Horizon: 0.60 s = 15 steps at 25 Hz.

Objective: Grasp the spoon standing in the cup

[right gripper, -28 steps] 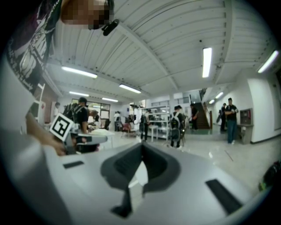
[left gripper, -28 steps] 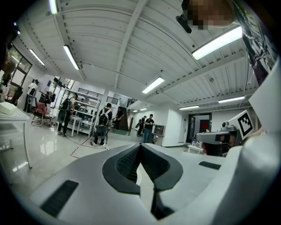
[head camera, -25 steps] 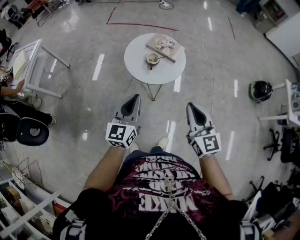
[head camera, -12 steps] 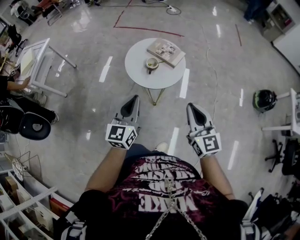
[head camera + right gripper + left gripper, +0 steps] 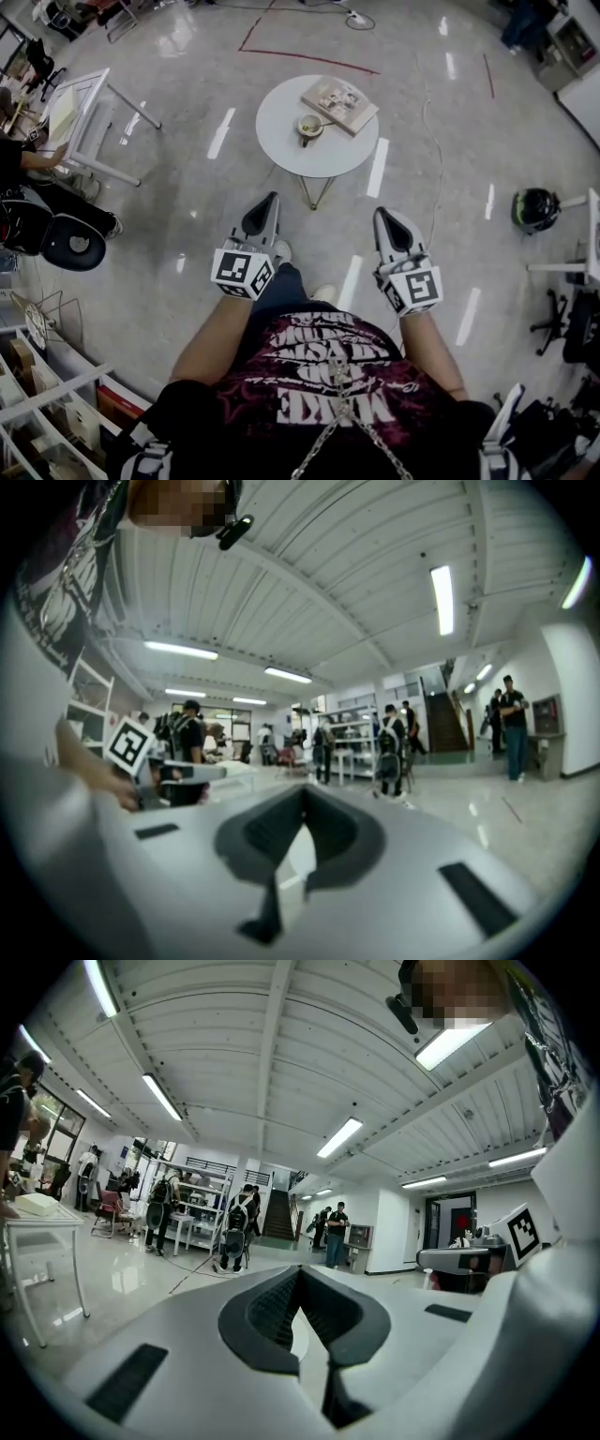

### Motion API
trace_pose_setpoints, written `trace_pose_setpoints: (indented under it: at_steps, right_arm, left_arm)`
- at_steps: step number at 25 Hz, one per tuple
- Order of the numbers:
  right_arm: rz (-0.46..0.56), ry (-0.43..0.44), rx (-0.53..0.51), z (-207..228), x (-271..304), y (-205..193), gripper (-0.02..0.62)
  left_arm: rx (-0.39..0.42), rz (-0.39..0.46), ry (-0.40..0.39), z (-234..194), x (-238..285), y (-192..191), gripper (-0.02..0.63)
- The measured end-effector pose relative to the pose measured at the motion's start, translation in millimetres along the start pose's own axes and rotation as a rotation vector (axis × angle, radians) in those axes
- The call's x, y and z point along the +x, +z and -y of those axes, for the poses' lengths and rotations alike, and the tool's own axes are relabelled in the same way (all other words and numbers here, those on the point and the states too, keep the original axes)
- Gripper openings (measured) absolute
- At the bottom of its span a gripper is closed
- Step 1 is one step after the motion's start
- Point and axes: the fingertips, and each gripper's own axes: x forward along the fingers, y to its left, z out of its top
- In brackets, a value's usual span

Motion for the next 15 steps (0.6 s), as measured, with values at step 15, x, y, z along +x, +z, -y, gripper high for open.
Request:
trace_pose_setpoints:
  at_steps: [15]
  right_arm:
    - [-0.038, -0.054, 0.001, 16.2, 37.1, 0.1, 0.031]
  left_arm:
    - [-0.012, -0.023, -0.055, -25.3, 40.4, -0.6, 0.025]
